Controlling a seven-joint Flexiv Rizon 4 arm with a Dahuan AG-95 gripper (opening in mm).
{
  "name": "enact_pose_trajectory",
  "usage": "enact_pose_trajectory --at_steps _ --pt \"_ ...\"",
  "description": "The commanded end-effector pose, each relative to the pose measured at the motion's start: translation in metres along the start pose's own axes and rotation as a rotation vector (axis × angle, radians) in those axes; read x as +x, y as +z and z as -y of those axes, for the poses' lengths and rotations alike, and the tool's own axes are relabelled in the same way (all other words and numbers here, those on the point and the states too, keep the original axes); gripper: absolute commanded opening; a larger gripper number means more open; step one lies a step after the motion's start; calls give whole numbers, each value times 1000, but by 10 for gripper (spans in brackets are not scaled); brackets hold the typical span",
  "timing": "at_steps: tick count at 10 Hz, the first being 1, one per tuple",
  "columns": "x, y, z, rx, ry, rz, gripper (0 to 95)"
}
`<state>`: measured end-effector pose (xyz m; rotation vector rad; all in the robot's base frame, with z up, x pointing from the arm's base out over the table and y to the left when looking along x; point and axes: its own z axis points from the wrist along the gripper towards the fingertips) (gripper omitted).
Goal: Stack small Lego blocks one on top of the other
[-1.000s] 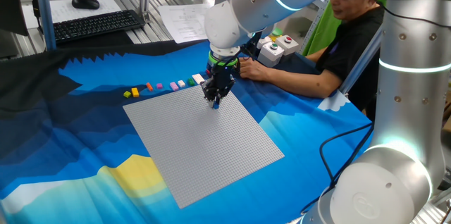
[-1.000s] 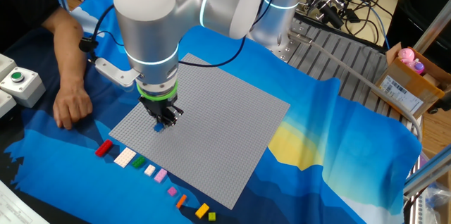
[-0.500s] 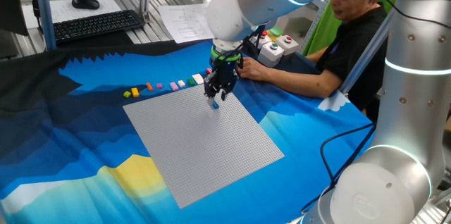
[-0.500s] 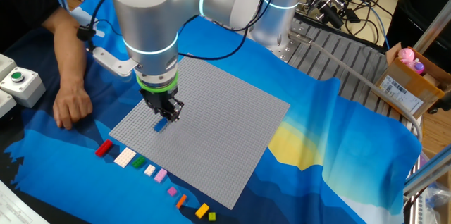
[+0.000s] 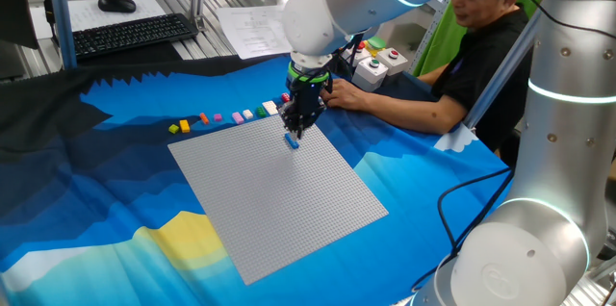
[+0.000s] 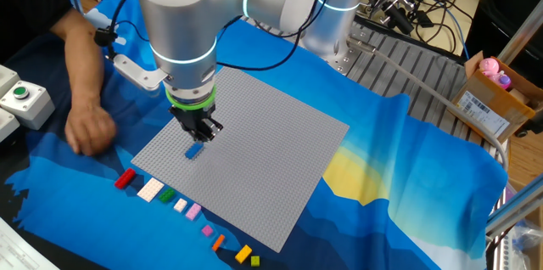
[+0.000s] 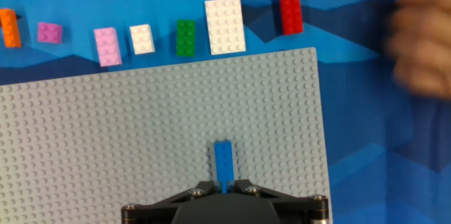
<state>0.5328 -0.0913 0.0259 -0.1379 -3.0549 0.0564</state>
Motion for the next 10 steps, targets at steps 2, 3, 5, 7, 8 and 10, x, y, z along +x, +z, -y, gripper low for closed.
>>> enact_pose_trajectory --at_steps 2,3,5,7,8,10 --pt "-7 14 -1 -13 -2 5 0" --pt "-8 20 -2 -17 -5 10 0" --pt "-9 15 -2 -7 -13 -3 0" --pt "-8 -5 0 -16 0 -22 0" --pt "-7 -7 0 -12 1 -19 0" --pt "-8 -6 0 -11 -3 -17 0"
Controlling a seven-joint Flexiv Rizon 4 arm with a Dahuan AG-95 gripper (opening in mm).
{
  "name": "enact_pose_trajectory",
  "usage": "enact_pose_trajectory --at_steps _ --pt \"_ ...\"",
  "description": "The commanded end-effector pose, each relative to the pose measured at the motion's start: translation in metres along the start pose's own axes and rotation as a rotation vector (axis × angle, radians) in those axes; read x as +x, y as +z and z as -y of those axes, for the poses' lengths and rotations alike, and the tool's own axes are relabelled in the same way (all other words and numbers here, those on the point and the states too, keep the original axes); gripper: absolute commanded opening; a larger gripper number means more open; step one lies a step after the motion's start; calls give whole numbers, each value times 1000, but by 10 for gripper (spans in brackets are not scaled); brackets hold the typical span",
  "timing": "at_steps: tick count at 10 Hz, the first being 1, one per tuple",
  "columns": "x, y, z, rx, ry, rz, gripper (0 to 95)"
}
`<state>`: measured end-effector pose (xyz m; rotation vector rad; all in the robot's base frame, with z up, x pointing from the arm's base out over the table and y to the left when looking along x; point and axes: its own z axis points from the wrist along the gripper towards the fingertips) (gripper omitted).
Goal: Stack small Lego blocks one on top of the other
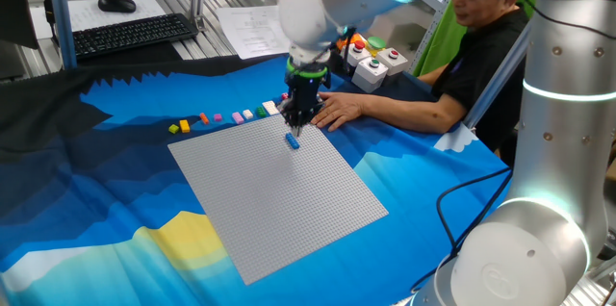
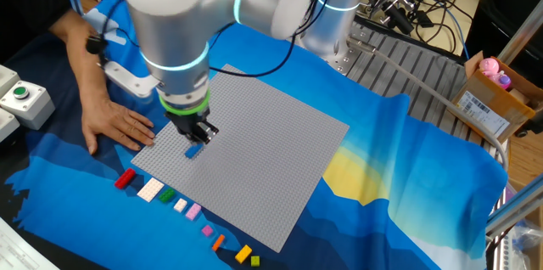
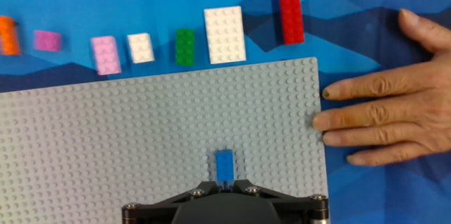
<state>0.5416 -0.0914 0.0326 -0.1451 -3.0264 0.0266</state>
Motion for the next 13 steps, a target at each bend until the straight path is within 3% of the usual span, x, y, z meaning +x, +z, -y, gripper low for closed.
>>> enact_pose_trajectory --at_steps 1,5,8,13 --pt "0 2 0 6 -9 13 0" --pt "-7 11 0 10 -18 28 0" --pt "-17 22 9 7 -47 39 0" --pt "-16 17 8 6 -36 28 0"
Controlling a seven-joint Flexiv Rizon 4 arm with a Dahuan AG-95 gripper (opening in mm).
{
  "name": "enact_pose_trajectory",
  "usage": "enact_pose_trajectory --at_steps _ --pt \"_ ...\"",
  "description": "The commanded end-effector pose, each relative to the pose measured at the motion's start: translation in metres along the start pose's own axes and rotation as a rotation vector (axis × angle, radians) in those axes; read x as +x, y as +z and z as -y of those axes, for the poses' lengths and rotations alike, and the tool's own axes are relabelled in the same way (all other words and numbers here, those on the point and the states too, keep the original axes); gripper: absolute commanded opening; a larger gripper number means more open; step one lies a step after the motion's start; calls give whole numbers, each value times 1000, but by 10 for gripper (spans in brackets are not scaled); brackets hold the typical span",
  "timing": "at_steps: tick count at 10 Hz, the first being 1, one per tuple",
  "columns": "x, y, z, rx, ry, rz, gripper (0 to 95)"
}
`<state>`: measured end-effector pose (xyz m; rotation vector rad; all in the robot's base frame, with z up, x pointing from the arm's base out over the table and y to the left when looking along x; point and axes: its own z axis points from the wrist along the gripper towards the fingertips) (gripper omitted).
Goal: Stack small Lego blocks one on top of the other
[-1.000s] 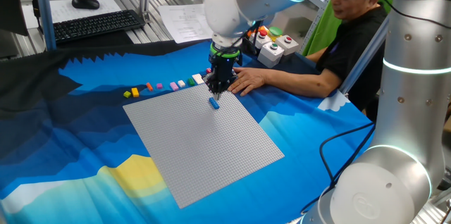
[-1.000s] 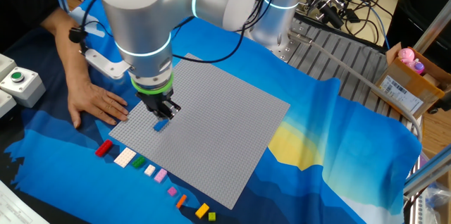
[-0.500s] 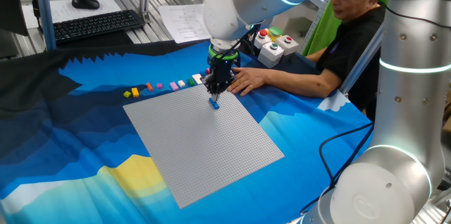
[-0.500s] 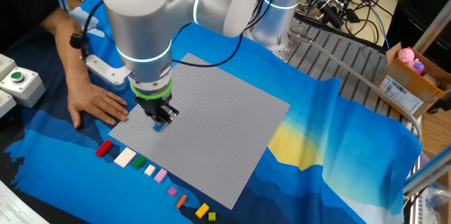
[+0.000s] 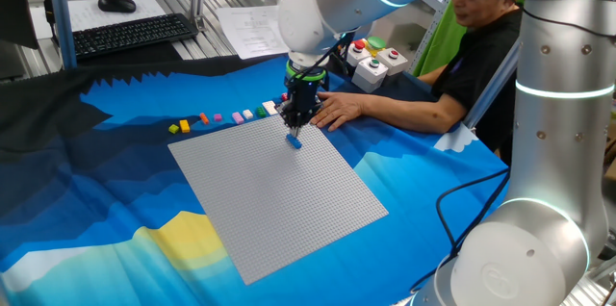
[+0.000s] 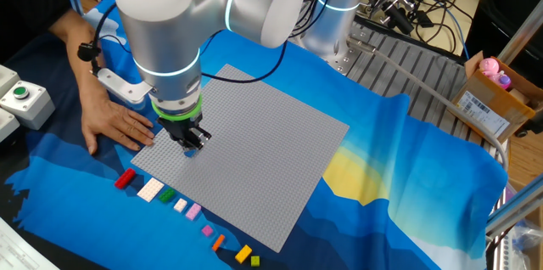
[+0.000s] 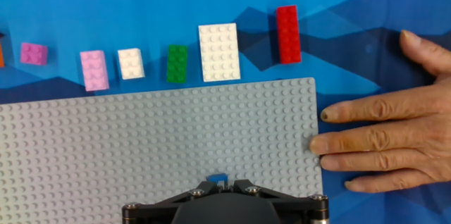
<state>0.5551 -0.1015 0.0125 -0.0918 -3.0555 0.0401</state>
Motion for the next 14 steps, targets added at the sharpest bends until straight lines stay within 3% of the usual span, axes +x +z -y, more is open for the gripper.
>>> enact_pose_trajectory --at_steps 1,5,8,14 --pt "1 -2 -1 -4 6 2 0" --pt "4 -4 -2 -4 19 -1 0" --pt "18 -2 2 -4 20 2 0" --pt "17 5 1 -14 29 -5 0"
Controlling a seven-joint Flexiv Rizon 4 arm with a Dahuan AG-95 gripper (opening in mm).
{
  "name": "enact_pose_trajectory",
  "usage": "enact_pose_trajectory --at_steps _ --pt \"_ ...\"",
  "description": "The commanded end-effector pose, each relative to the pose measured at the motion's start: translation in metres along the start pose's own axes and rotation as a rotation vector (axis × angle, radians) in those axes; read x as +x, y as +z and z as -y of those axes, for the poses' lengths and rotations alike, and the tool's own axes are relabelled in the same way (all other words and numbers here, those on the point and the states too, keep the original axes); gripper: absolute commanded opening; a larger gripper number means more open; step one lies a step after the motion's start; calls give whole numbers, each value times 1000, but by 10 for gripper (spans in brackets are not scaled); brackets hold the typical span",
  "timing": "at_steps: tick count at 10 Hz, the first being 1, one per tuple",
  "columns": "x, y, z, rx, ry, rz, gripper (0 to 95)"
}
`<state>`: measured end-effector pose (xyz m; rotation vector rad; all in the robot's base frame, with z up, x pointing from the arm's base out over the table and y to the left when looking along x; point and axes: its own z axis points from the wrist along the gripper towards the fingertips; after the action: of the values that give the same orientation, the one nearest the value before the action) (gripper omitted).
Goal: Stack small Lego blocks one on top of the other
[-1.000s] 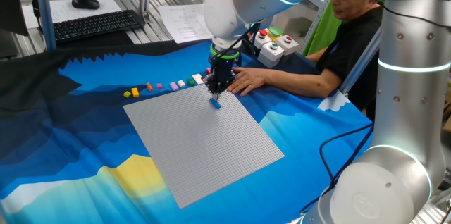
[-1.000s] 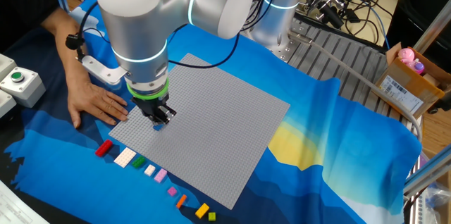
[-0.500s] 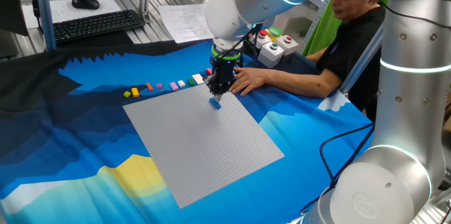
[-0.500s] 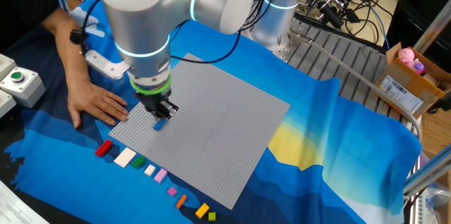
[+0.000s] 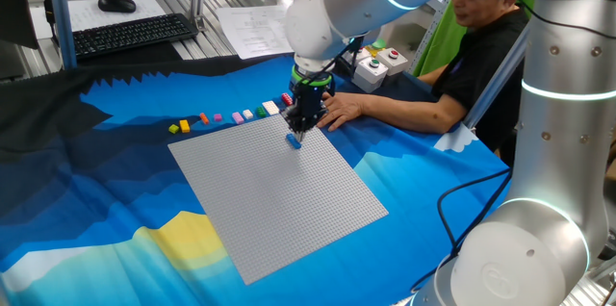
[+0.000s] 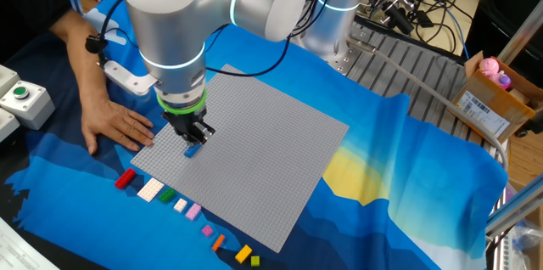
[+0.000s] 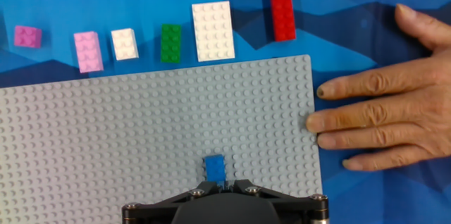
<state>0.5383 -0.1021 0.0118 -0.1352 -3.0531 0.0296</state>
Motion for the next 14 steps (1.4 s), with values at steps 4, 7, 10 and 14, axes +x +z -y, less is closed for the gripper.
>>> enact_pose_trajectory --at_steps 4,7,10,14 --pt "4 -12 -1 -1 3 -24 0" --pt "3 -6 -3 -6 6 -21 0" --pt "1 4 -5 -9 9 -13 0" --pt "3 -7 -4 -5 16 -9 0"
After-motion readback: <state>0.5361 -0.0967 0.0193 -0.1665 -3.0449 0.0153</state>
